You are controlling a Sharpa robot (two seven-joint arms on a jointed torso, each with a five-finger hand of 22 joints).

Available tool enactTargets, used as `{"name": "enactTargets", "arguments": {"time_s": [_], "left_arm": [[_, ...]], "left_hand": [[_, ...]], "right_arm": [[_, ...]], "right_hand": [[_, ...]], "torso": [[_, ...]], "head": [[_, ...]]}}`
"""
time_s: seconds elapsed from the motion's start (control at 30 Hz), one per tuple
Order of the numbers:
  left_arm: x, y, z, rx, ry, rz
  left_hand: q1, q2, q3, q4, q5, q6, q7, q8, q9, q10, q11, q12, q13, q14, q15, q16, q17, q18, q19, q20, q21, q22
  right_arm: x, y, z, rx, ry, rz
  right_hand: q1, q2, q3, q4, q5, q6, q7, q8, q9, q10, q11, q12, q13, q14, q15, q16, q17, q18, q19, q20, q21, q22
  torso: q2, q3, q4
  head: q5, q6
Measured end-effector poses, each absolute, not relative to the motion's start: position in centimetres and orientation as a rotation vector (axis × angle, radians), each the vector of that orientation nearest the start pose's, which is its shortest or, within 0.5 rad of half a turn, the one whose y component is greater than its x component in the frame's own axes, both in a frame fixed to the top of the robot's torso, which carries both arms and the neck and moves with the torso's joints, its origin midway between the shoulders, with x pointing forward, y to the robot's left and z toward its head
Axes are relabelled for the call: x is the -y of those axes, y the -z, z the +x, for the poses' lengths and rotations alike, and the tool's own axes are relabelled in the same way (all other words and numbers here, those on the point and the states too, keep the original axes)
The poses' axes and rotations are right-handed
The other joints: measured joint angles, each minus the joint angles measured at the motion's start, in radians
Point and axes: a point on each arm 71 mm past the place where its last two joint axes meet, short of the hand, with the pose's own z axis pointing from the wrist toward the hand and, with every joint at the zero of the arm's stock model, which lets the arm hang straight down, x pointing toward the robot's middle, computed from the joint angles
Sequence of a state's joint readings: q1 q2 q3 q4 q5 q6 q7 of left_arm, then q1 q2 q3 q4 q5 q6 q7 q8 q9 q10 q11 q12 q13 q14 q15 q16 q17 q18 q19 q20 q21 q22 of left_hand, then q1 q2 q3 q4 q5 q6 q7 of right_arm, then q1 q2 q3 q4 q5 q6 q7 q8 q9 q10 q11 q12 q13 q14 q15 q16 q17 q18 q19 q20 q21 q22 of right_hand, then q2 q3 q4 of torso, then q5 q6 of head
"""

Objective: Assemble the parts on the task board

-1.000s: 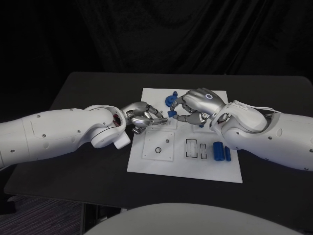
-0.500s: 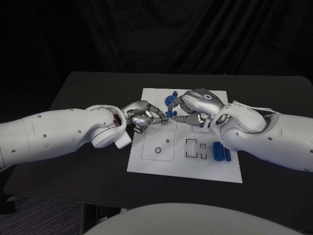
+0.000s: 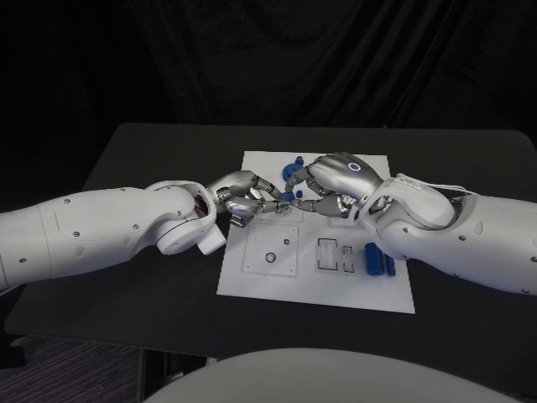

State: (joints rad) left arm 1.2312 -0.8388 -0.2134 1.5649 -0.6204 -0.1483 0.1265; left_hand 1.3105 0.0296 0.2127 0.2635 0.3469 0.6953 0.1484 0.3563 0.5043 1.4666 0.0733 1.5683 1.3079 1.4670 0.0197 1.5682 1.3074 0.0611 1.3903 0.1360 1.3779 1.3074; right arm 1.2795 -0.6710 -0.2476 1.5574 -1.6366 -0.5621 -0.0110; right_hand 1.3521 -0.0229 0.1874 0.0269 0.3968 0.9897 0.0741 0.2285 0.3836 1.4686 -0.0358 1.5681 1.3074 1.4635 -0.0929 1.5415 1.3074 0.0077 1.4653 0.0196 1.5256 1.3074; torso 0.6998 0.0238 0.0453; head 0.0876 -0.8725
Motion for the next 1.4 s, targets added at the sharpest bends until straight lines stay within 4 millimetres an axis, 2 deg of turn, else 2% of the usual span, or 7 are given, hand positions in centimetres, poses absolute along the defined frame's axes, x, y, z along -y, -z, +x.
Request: {"name": "enactTargets", "arguments": {"time_s": [0.17,0.37,0.53,0.6,0.77,1.23,1.4], "left_arm": [[-18.16,23.43,44.9,-2.004,1.255,-0.447],[-18.15,23.34,44.92,-1.99,1.266,-0.442],[-18.18,23.27,44.95,-1.979,1.276,-0.439],[-18.21,23.26,44.98,-1.975,1.278,-0.441],[-18.28,23.25,45.04,-1.969,1.284,-0.445],[-18.38,23.29,45.16,-1.965,1.289,-0.455],[-18.41,23.33,45.21,-1.963,1.289,-0.456]], "left_hand": [[0.022,0.005,-0.006,-0.006,0.025,0.004,-0.004,0.015,-0.003,0.0,0.0,0.0,0.0,0.0,0.0,0.0,0.0,0.0,0.0,0.0,0.0,0.0],[0.03,0.005,-0.01,-0.01,0.035,0.013,-0.005,0.027,-0.003,0.0,0.0,0.0,0.0,0.0,0.0,0.0,0.0,0.0,0.0,0.0,0.0,0.0],[0.031,0.005,-0.023,-0.002,0.067,0.015,-0.008,0.044,-0.002,0.0,0.0,0.0,0.0,0.0,0.0,0.0,0.0,0.0,-0.002,-0.006,0.0,0.0],[0.02,-0.006,-0.042,0.011,0.067,0.015,-0.008,0.048,-0.003,0.0,0.0,0.0,0.0,0.0,0.0,0.0,0.0,0.0,-0.001,-0.006,0.0,0.0],[0.014,-0.012,-0.054,0.024,0.067,0.014,-0.007,0.048,-0.007,0.0,0.0,0.0,0.0,0.0,0.0,0.0,0.0,0.0,-0.001,-0.006,-0.002,0.0],[-0.018,0.018,-0.076,0.029,0.07,0.014,-0.007,0.063,-0.017,0.0,0.0,0.0,0.0,0.0,0.0,0.0,0.0,0.0,-0.002,-0.006,-0.007,0.0],[-0.034,0.028,-0.077,0.03,0.07,0.027,-0.013,0.07,-0.022,0.0,-0.007,0.0,0.0,0.0,0.0,0.0,0.0,0.0,-0.002,-0.006,-0.007,0.0]], "right_arm": [[10.18,19.57,44.58,-1.407,-0.838,-0.512],[10.17,19.58,44.57,-1.408,-0.838,-0.513],[10.2,19.59,44.57,-1.409,-0.838,-0.514],[10.21,19.59,44.57,-1.409,-0.838,-0.514],[10.21,19.59,44.57,-1.41,-0.838,-0.514],[10.29,19.59,44.59,-1.41,-0.837,-0.514],[10.28,19.6,44.57,-1.411,-0.837,-0.515]], "right_hand": [[0.002,0.001,0.0,0.0,-0.003,0.0,0.0,0.0,0.0,0.0,0.0,0.0,0.0,0.0,0.0,0.0,0.0,0.0,0.0,0.0,0.0,0.0],[0.004,0.002,0.002,-0.004,-0.004,0.0,0.0,0.0,0.0,0.0,0.0,0.0,0.0,0.0,0.0,0.0,0.0,0.0,0.0,0.0,0.0,0.0],[0.006,0.005,0.002,-0.005,-0.006,0.0,0.0,0.0,0.0,0.0,0.0,0.0,0.0,0.0,0.0,0.0,0.0,0.0,0.0,0.0,0.0,0.0],[0.006,0.004,0.001,-0.006,-0.003,0.0,0.0,0.0,0.0,-0.001,0.001,0.0,0.0,0.0,0.0,0.0,0.0,0.0,0.0,0.0,0.0,0.0],[0.008,0.003,0.002,-0.007,-0.002,0.003,0.004,0.0,0.0,-0.004,0.004,0.0,0.0,0.0,0.0,0.0,0.0,0.0,0.0,0.0,0.0,0.0],[0.016,-0.002,0.002,-0.009,-0.002,0.003,0.003,0.0,0.0,-0.004,0.004,0.0,0.001,0.0,0.0,0.0,0.0,0.0,0.0,0.0,0.0,0.0],[0.017,-0.003,0.002,-0.009,-0.002,0.003,0.003,0.0,0.0,-0.004,0.004,0.0,0.001,0.0,0.0,0.0,0.0,0.0,0.0,0.0,0.0,0.0]], "torso": [[0.0,0.0001,0.0],[0.0,0.0004,-0.0007],[0.0,0.0005,-0.0003],[0.0,0.0005,-0.0002],[0.0,0.0005,0.0002],[0.001,0.0002,0.0009],[0.001,0.0002,0.0008]], "head": [[0.004,0.0],[0.004,0.0],[0.004,0.0],[0.004,0.0],[0.006,0.0],[0.008,0.0],[0.009,0.0]]}}
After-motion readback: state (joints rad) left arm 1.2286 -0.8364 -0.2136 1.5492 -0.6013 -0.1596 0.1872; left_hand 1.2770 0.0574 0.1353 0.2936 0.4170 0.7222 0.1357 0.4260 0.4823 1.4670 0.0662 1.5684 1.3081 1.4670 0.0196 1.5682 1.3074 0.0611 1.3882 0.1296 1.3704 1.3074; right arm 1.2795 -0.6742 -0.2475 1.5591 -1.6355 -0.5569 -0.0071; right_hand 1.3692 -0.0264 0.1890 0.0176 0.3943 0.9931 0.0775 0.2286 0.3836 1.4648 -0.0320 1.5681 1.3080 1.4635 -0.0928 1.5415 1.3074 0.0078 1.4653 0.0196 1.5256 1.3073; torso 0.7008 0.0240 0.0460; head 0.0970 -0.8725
